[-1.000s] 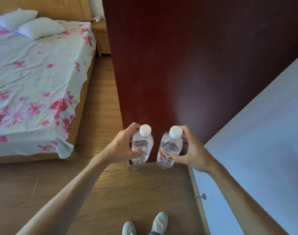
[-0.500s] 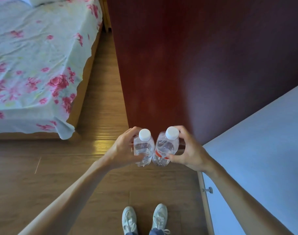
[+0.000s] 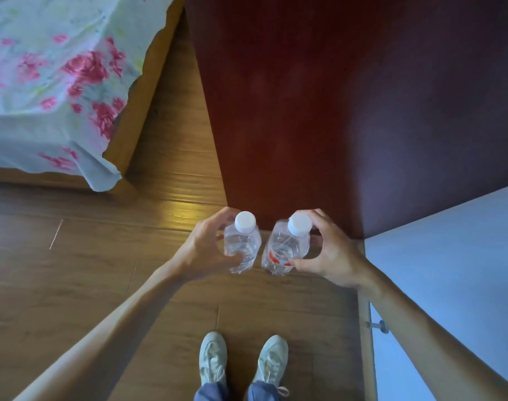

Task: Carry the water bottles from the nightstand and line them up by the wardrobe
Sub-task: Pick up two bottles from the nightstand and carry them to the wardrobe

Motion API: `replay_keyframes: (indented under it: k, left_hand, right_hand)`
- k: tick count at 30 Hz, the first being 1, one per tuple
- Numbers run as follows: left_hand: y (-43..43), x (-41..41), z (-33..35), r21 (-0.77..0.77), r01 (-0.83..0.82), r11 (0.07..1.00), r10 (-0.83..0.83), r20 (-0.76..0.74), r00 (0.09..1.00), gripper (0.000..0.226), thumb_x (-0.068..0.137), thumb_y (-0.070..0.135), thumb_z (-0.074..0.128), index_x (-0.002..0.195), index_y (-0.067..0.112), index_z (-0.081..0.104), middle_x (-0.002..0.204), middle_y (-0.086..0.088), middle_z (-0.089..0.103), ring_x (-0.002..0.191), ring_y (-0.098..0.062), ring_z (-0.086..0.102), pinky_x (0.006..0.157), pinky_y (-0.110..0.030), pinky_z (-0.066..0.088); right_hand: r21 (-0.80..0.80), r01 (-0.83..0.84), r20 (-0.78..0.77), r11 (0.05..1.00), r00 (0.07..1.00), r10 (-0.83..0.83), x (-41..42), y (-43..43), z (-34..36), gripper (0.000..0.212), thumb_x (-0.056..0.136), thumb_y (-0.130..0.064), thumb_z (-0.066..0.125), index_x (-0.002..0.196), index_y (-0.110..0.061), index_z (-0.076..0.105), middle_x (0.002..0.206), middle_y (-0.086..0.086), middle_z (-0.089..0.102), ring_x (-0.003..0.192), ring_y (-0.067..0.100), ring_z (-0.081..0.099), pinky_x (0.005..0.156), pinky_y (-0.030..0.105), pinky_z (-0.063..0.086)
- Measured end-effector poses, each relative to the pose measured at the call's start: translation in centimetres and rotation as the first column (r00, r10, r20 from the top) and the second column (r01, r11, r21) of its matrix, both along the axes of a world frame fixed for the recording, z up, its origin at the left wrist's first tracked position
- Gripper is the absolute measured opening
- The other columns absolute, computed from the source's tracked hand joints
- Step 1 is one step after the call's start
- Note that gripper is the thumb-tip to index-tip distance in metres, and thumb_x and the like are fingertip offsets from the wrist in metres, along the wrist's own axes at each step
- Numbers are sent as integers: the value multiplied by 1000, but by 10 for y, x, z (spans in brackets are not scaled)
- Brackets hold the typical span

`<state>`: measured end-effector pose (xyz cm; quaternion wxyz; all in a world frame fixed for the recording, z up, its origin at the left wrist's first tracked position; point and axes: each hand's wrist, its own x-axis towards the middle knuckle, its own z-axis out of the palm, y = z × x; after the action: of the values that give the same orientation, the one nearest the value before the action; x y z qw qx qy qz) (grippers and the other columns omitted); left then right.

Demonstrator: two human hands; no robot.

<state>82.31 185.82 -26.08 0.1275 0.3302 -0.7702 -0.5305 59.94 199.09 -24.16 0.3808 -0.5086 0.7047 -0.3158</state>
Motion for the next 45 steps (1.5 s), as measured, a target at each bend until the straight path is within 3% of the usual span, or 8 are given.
replay_keyframes:
  k: [4,11,18,22,24,35,39,45]
  left_hand:
    - [0,0,-50,-3,-27,1000,27,29,999,60,64,1,82,113,24,57,104,16,66,103,-11,63,90,-20,54]
    - [-6,-5,-156,53,-78,996,78,12,997,57,65,-2,82,111,22,57,100,9,67,100,-15,64,83,-42,60]
    - [-20,-11,-254,25,-36,999,35,22,999,57,66,1,82,111,23,55,101,9,65,98,-16,61,84,-33,58]
    - [-30,-10,-296,-31,7,1000,-6,24,1000,57,66,3,84,112,20,56,101,14,63,98,-11,62,84,-34,57]
    - [-35,-11,-318,-51,29,998,-27,27,999,58,66,3,83,114,19,56,103,17,62,100,-9,61,85,-37,57]
    - [-57,-26,-426,-133,89,987,-84,38,996,63,64,4,85,119,11,54,105,-1,65,96,-18,64,79,-41,58]
    - [-64,-31,-453,-102,71,992,-69,23,997,68,64,0,84,123,13,53,110,0,65,101,-15,64,82,-32,60]
    - [-67,-34,-483,-159,100,982,-101,-3,995,64,63,17,80,121,11,54,107,-2,65,98,-20,62,76,-39,58]
  right_hand:
    - [-2,2,10,1000,1000,-2,-4,-5,-53,66,57,-43,80,117,-32,56,110,-16,59,106,8,59,93,24,46]
    - [12,-31,-13,999,999,31,-9,-14,-156,67,56,-39,81,118,-29,57,112,-13,60,107,12,59,95,36,49]
    - [3,-19,-20,1000,1000,19,-7,-31,-257,62,57,-29,82,115,-22,59,109,-10,61,103,7,57,89,20,44]
    - [2,-13,3,1000,1000,13,-6,-40,-301,64,58,-40,81,115,-20,59,108,-9,61,102,8,58,88,23,49]
    - [14,-17,11,1000,1000,17,-7,-44,-323,61,62,-30,86,116,-20,58,109,-9,61,103,7,58,89,23,49]
    - [-10,-36,-47,999,998,35,-16,-60,-424,62,60,-38,77,116,-24,55,112,-14,57,108,6,54,91,13,37]
    - [-4,-47,-36,999,998,47,-20,-65,-453,58,63,-28,79,116,-23,55,112,-13,56,107,7,55,90,12,38]
    - [3,-27,-59,1000,998,28,-24,-73,-482,61,66,-10,84,117,-23,55,115,-11,55,106,5,53,90,13,39]
